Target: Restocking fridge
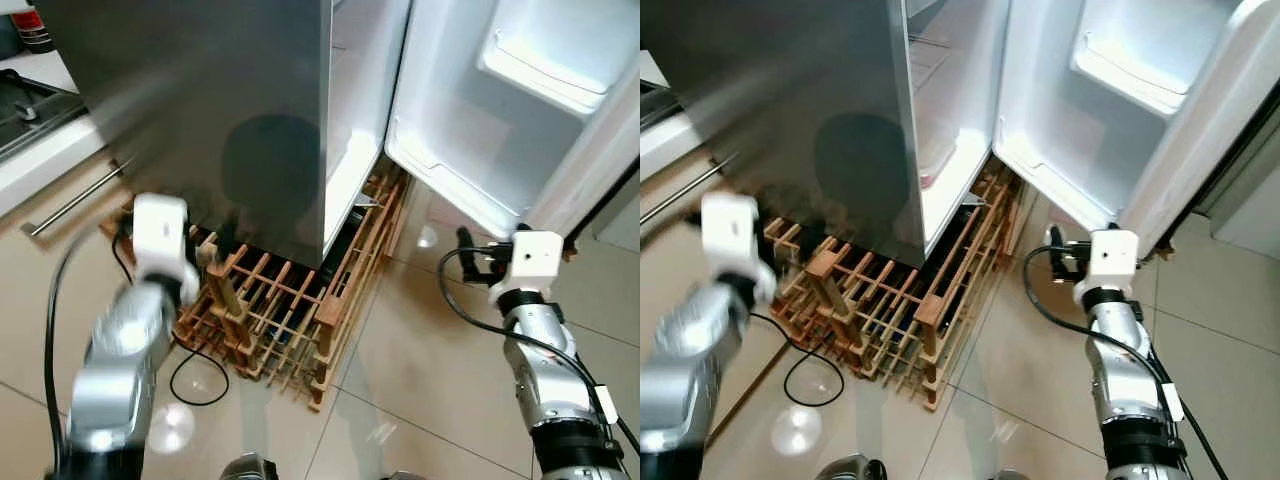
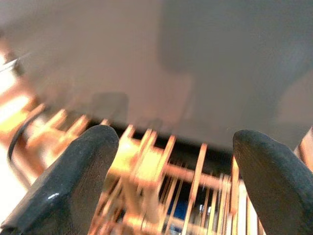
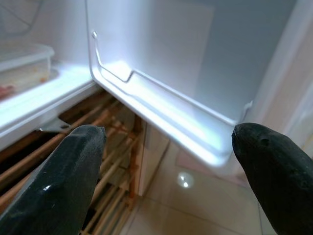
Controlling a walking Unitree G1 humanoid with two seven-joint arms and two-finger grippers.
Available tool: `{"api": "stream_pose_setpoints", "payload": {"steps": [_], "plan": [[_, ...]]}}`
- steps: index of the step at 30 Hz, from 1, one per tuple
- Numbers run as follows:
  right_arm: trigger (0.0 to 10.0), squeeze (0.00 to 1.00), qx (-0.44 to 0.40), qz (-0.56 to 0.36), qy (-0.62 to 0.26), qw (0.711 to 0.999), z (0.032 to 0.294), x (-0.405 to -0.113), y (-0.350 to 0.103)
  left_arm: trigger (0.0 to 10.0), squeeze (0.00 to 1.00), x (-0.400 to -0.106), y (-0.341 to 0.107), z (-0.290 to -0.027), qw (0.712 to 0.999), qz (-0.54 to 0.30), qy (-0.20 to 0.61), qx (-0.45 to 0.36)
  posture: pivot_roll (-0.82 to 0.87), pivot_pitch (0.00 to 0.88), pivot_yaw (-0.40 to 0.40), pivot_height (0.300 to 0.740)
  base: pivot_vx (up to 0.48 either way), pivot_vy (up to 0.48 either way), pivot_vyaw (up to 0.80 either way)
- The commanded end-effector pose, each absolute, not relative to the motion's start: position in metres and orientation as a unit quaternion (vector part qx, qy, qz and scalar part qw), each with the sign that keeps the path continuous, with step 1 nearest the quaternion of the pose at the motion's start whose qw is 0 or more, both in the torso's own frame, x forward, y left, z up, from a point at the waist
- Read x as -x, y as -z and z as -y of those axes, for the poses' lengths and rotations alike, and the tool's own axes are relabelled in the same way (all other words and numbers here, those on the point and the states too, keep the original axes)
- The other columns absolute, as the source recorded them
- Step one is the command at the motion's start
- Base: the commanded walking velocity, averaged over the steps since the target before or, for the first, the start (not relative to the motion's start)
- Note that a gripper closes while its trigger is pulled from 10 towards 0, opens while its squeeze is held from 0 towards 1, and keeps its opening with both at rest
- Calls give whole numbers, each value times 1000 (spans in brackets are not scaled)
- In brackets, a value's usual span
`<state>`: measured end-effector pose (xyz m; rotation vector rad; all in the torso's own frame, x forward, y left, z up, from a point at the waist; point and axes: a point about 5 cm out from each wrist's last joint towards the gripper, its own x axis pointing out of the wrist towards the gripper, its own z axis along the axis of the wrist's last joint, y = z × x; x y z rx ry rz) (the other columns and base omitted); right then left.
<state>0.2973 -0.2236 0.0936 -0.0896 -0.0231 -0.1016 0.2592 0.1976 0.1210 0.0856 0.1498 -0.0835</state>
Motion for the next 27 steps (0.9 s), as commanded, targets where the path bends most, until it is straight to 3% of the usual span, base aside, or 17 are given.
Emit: {"api": "stream_pose_setpoints", "payload": {"steps": [1, 14, 21, 27], "plan": [[10000, 0, 35, 4, 64, 997, 229, -297, -92, 10000, 0, -254, -131, -192, 998, -37, 33, -43, 6, 19, -1, 731, 0, 0, 0], [10000, 0, 41, 5, 53, 998, 229, -310, -93, 10000, 0, -250, -128, -185, 999, -9, -2, -41, 12, 9, -14, 731, 76, -415, 0], [10000, 0, 50, 8, 40, 998, 232, -317, -97, 10000, 0, -254, -125, -179, 999, -12, 5, -36, 8, 4, -12, 731, 437, 0, 0], [10000, 0, 55, 17, 11, 998, 224, -323, -101, 10000, 0, -257, -123, -179, 998, -16, -4, -52, 10, 0, -10, 731, 0, 0, 0]]}}
